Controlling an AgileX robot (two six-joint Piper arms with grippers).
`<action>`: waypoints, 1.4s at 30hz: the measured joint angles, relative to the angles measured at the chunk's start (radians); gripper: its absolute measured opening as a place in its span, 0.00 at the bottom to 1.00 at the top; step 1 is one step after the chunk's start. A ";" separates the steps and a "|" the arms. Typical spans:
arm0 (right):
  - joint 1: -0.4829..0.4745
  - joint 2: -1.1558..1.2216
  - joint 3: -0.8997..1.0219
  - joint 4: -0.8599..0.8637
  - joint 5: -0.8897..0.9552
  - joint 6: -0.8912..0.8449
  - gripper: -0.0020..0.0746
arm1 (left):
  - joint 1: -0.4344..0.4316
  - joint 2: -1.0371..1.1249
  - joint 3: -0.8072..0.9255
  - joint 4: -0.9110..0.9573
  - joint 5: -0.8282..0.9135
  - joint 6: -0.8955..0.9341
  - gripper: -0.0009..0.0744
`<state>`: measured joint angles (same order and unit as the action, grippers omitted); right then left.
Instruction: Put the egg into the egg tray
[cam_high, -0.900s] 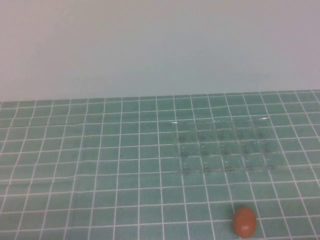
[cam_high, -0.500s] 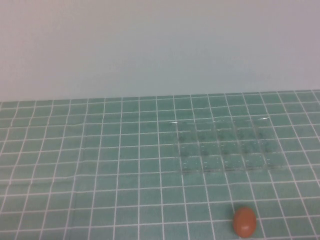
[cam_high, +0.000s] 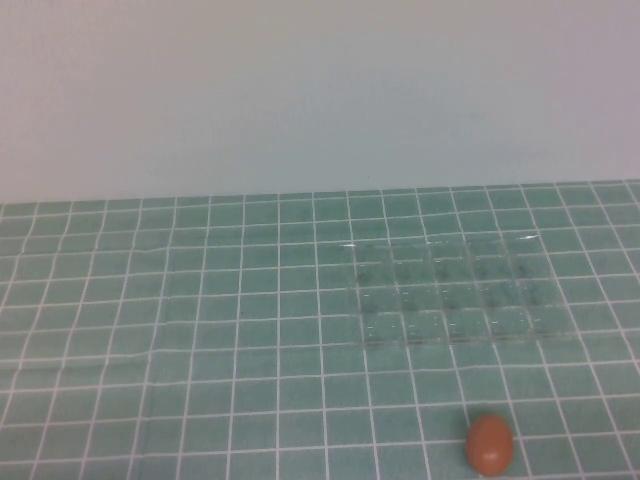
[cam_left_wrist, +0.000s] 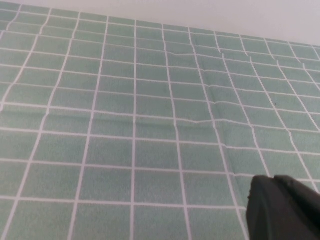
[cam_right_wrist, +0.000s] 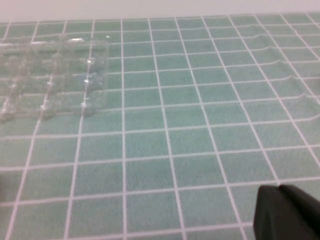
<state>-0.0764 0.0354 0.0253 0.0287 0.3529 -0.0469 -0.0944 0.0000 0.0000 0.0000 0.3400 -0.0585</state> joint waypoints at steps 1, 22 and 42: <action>0.000 0.000 0.000 0.005 -0.008 0.000 0.02 | 0.000 0.000 0.000 0.000 0.000 0.000 0.01; 0.000 0.000 0.000 0.320 -0.459 0.124 0.02 | 0.000 0.000 0.000 0.000 0.000 0.000 0.01; 0.000 0.677 -0.763 0.184 0.683 -0.111 0.02 | 0.000 0.000 0.000 0.000 0.000 0.000 0.01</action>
<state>-0.0764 0.7126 -0.7372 0.2130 1.0357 -0.1576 -0.0944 0.0000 0.0000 0.0000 0.3400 -0.0585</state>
